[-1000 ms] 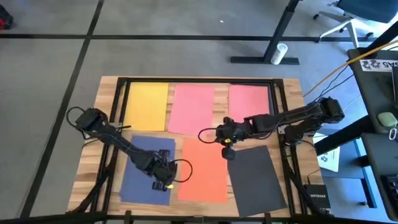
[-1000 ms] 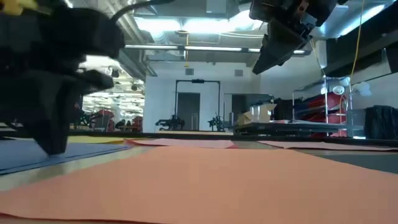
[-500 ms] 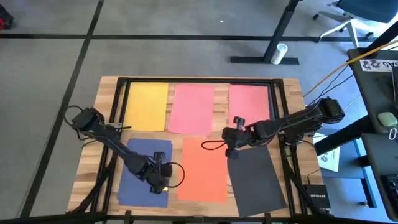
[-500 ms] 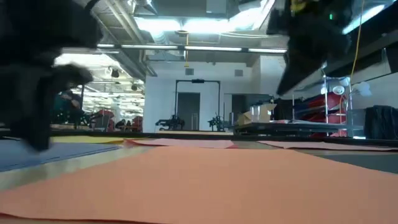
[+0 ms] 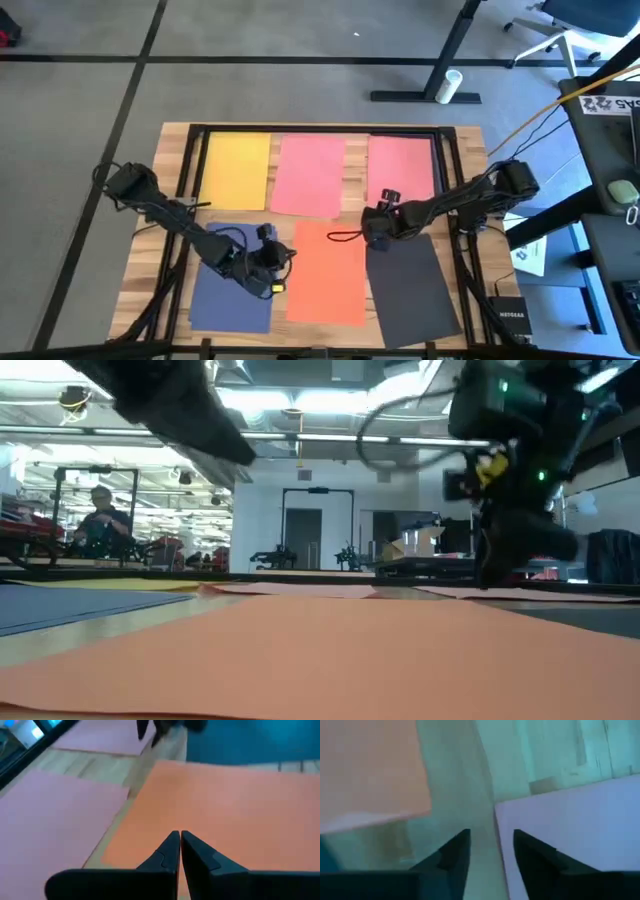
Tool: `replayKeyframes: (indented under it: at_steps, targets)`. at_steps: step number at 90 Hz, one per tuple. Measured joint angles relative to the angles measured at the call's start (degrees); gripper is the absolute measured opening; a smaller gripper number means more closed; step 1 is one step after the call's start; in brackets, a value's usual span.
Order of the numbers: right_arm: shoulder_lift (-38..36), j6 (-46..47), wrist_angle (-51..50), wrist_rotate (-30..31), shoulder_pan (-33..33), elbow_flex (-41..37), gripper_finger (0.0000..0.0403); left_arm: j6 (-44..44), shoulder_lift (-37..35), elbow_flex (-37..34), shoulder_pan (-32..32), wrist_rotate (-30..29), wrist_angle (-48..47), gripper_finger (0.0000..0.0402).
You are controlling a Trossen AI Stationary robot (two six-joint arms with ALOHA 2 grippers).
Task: Organize paper
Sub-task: Stack the pink paper on top of the stacked pink papers
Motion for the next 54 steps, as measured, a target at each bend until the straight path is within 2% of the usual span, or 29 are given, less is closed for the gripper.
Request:
replayKeyframes:
  at_steps: [19, 33, 42, 54]
  targets:
    - [3.7, -1.5, 1.1, 3.5, -0.2, 0.2, 0.0161, 4.9, -0.1, -8.0, 2.2, 6.6, 19.4, 0.0000]
    - [4.4, -1.4, 1.8, 4.6, -0.5, 0.2, 0.0154, 8.1, -0.9, -12.8, 4.5, 9.1, 27.4, 0.0000]
    - [4.4, -1.3, 2.1, 3.7, -2.0, 0.2, 0.0124, 10.2, -1.3, -14.7, 6.0, 9.5, 29.2, 0.0000]
    - [5.0, -2.4, 3.1, 1.8, -4.9, 0.1, 0.0058, 11.9, -1.3, -16.1, 8.2, 9.6, 31.0, 0.0000]
